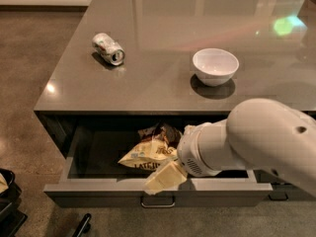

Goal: Pick brown chip bag from top drawer and place on counter

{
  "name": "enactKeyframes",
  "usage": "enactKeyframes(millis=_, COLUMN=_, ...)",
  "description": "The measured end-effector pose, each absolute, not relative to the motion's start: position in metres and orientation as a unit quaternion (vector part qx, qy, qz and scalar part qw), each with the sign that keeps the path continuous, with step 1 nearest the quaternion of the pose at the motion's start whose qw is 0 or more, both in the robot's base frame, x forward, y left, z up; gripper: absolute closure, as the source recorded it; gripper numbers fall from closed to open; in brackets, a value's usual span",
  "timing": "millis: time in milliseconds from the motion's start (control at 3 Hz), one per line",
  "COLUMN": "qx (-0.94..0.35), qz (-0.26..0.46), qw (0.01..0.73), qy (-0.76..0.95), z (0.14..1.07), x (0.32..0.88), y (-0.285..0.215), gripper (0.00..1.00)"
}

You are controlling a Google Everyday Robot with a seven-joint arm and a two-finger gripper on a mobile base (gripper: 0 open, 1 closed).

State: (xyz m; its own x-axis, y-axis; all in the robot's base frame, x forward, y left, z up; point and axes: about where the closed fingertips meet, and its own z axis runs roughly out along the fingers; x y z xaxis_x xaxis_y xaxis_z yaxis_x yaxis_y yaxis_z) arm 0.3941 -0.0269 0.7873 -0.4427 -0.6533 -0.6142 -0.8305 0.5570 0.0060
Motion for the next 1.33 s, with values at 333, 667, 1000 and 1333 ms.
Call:
enactKeyframes(millis=333, qx=-0.426, qz=0.138, qw=0.325, qy=0.833, z=0.784, x=0.417, y=-0.018, gripper=0.00)
enactKeyframes(millis=667, qx=-0.439, qz=0.138, qw=0.343, qy=0.819, z=0.780, x=0.442, y=0.005, gripper=0.00)
enactKeyframes(millis=1000, qx=-0.441, qz=0.141, qw=0.345, qy=0.816, z=0.777, x=0.445, y=0.010, gripper=0.00)
enactKeyframes(millis=1333, qx=-0.434, qz=0.155, qw=0.345, qy=0.818, z=0.765, x=0.448, y=0.024, gripper=0.00)
